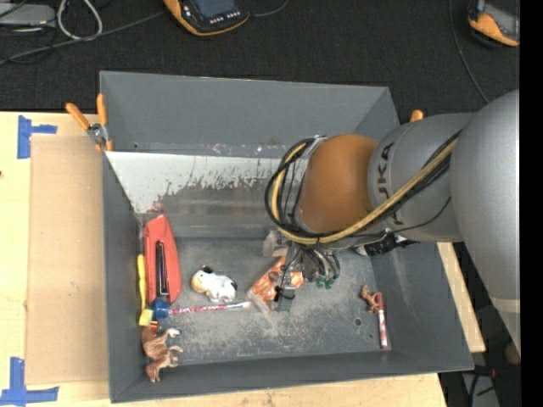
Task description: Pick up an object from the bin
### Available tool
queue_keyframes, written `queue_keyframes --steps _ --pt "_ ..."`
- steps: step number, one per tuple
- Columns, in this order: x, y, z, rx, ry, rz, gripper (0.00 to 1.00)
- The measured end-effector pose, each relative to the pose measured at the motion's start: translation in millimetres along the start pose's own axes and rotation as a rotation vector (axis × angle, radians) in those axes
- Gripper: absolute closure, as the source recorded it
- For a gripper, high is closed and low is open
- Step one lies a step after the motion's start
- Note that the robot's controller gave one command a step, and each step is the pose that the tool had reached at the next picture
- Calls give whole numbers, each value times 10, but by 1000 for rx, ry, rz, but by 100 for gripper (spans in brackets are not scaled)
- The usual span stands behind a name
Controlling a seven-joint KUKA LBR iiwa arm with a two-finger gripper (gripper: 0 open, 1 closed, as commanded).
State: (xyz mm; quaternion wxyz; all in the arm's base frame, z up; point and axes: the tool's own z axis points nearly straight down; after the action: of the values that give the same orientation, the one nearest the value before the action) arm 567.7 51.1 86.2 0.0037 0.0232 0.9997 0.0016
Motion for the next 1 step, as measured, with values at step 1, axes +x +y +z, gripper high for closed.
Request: queue_keyframes --steps 1 --pt "142 -28 168 -1 -3 -62 0"
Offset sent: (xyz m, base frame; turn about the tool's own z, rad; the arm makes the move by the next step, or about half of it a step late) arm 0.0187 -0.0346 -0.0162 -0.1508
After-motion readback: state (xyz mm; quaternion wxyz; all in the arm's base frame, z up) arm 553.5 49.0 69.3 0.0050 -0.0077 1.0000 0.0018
